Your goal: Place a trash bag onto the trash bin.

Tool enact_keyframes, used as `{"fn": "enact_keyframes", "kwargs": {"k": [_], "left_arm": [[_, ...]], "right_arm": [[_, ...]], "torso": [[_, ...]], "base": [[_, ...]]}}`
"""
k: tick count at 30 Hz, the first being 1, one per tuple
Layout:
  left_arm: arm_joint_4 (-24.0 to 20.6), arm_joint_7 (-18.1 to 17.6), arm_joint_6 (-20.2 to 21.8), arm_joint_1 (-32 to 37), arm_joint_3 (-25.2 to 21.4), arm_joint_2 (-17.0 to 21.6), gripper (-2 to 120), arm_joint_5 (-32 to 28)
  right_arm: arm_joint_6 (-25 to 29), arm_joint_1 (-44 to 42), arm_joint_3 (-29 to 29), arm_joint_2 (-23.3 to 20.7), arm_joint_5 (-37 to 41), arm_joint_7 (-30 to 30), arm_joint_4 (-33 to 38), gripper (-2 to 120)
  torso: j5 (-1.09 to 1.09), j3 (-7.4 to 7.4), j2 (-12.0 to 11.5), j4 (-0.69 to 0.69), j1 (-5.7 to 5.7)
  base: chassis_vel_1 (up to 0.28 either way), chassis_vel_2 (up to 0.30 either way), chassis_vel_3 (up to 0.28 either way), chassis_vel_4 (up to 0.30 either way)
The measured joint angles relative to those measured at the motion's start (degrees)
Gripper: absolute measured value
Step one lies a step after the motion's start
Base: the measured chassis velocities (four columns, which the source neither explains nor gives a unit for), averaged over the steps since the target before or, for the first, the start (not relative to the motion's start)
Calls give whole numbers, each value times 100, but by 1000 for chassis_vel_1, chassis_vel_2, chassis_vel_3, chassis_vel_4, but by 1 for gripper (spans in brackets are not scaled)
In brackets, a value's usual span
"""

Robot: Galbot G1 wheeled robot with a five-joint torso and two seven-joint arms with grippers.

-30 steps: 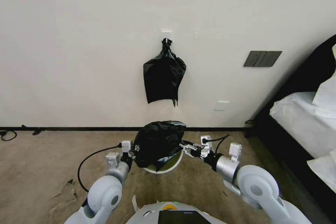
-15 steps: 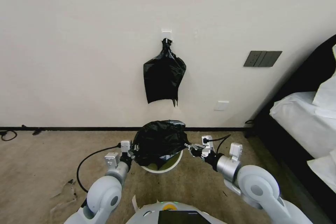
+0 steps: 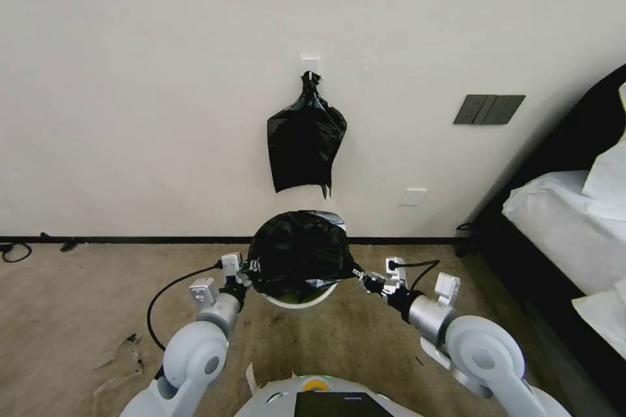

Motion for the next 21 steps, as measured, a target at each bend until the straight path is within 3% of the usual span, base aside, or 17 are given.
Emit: {"fn": "enact_keyframes", "kwargs": {"k": [11, 14, 21], "left_arm": [[-22, -276, -10, -172, -199, -75, 1, -798], [-16, -498, -8, -246, -236, -147, 1, -1014], [-16, -626, 15, -240, -218, -216, 1, -1121]], "right_arm": [[-88, -278, 33, 308, -57, -190, -152, 0], [-100, -393, -96, 382, -253, -342, -144, 0], [-24, -440, -445, 589, -627, -456, -195, 0]], "torso": [[0, 0, 0, 0, 0], [-1, 0, 0, 0, 0], [-1, 0, 0, 0, 0]], "base": [[0, 0, 0, 0], [0, 0, 0, 0], [0, 0, 0, 0]]}}
